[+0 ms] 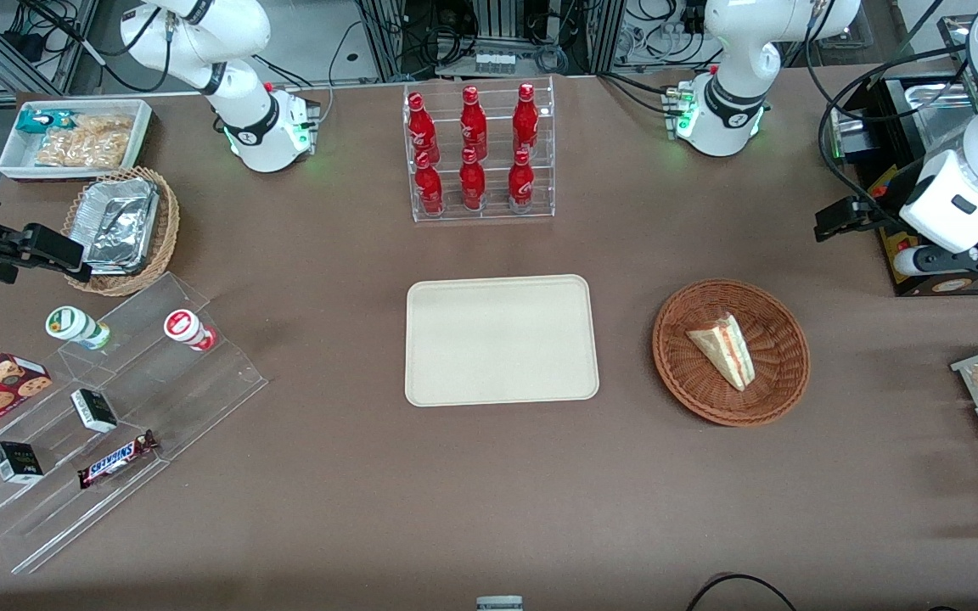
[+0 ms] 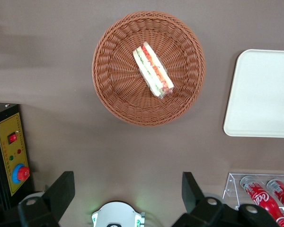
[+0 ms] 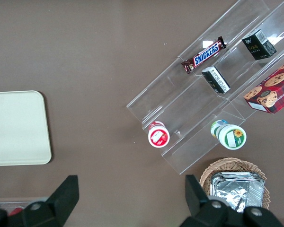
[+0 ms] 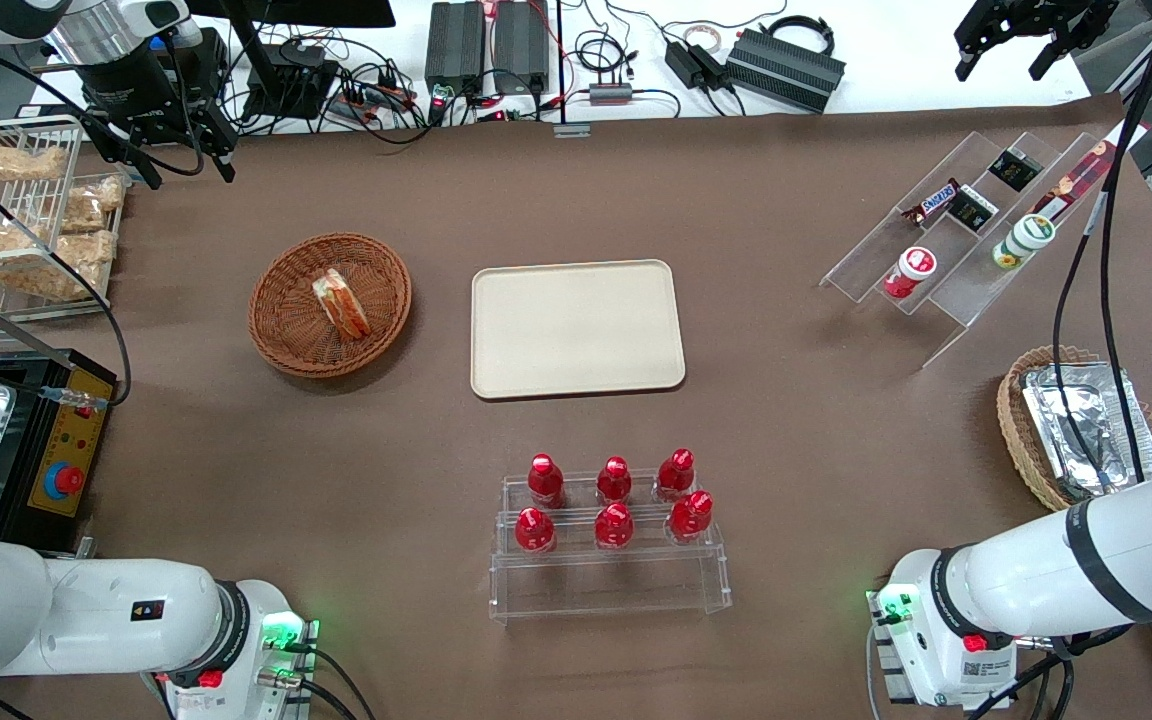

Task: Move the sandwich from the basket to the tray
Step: 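Move the left gripper over the wrapped sandwich in the wicker basket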

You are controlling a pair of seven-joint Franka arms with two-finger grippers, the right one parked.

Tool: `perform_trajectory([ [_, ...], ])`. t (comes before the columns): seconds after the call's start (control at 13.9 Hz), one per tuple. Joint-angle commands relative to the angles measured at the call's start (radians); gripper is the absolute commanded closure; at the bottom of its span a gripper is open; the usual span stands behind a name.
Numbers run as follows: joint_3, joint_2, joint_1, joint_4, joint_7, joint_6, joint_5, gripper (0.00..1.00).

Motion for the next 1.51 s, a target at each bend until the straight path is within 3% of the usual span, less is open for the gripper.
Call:
perform_trajectory([
  [0.0, -0.002, 0.011, -0.007, 0.024, 0.036, -0.019, 0.017, 0.00],
  [0.36, -0.016, 0.048, -0.016, -0.056, 0.038, 0.026, 0.018, 0.00],
  [0.79, -0.027, 0.037, -0.048, -0.383, 0.006, 0.450, 0.051, 0.00],
  [1.15, -0.033, 0.046, -0.051, -0.578, -0.318, 0.800, 0.051, 0.00],
  [1.44, -0.057, 0.111, -0.053, -0.598, -0.640, 0.917, 0.051, 0.00],
])
